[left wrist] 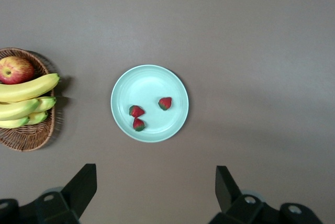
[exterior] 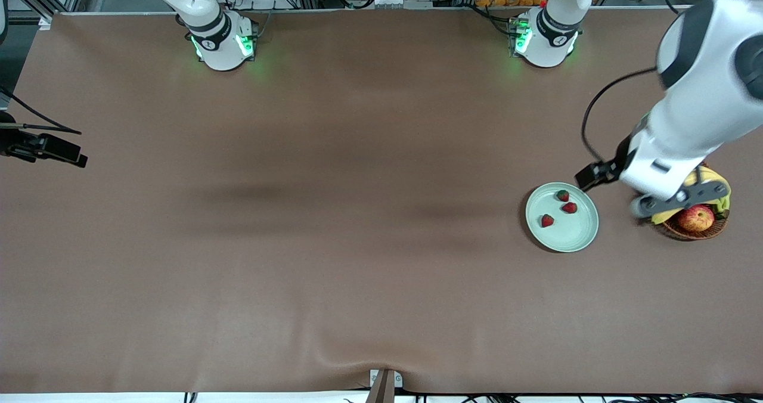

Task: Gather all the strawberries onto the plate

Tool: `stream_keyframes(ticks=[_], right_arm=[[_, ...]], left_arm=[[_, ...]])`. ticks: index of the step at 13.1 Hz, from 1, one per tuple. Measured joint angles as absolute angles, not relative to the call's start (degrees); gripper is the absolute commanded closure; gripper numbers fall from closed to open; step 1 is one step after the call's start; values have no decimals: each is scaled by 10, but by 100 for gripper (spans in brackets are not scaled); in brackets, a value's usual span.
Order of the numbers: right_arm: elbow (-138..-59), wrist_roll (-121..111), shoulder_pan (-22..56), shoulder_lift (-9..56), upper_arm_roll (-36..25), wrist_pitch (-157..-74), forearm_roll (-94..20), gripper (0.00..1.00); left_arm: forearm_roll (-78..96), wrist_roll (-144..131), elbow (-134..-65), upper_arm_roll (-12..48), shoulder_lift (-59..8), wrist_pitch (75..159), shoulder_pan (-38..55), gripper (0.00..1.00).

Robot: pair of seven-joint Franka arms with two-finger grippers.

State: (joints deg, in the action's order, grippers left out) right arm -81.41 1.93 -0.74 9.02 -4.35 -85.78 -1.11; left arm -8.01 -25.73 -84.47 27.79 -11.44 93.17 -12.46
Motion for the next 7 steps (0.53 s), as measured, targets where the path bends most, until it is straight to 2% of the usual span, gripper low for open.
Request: stream_keyframes(ticks=[2, 4, 7], right_arm=[[-814, 19, -7, 88, -45, -839, -12, 0], [-814, 19, -7, 86, -45, -822, -12, 0], [-814, 19, -5, 83, -45, -811, -27, 0]], left_arm=[[-36, -190, -845, 275, -84, 922, -160, 0], [-9, -137, -846, 243, -63, 920, -163, 0], [0, -100, -857, 113, -34, 892, -57, 0]])
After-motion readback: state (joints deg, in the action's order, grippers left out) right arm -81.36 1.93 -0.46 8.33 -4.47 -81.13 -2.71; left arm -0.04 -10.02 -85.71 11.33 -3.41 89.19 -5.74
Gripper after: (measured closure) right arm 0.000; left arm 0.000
